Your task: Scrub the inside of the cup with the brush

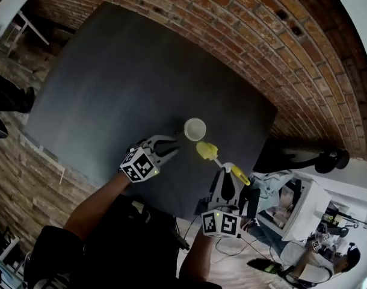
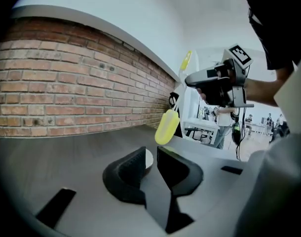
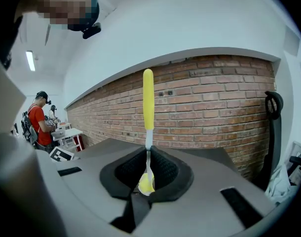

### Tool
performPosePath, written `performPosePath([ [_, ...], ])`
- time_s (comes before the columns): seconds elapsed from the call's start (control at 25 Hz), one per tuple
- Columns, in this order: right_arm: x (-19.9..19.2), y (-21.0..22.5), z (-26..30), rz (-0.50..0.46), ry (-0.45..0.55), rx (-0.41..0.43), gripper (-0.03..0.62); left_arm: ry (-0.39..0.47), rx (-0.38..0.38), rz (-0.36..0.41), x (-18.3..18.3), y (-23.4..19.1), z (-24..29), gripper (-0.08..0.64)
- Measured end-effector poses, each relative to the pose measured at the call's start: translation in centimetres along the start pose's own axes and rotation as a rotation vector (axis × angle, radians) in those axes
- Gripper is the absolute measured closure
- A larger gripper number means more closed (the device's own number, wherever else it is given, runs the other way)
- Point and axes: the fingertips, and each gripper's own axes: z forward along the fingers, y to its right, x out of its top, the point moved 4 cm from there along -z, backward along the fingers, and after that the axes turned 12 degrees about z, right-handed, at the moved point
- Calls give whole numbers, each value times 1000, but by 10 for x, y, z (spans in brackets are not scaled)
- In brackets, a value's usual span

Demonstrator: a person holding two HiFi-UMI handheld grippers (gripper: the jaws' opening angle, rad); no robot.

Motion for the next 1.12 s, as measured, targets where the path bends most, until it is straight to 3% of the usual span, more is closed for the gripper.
performPosePath([
  [0.36, 6, 2, -68, 9, -36, 42, 548, 63, 20, -20, 53, 72, -46, 514],
  [0.64, -4, 12, -127, 4, -47, 139, 548, 87, 90, -8, 101, 142, -63, 526],
  [1.12, -28, 48, -235, -16, -79, 276, 548, 137, 209, -75, 141, 269, -85, 528],
])
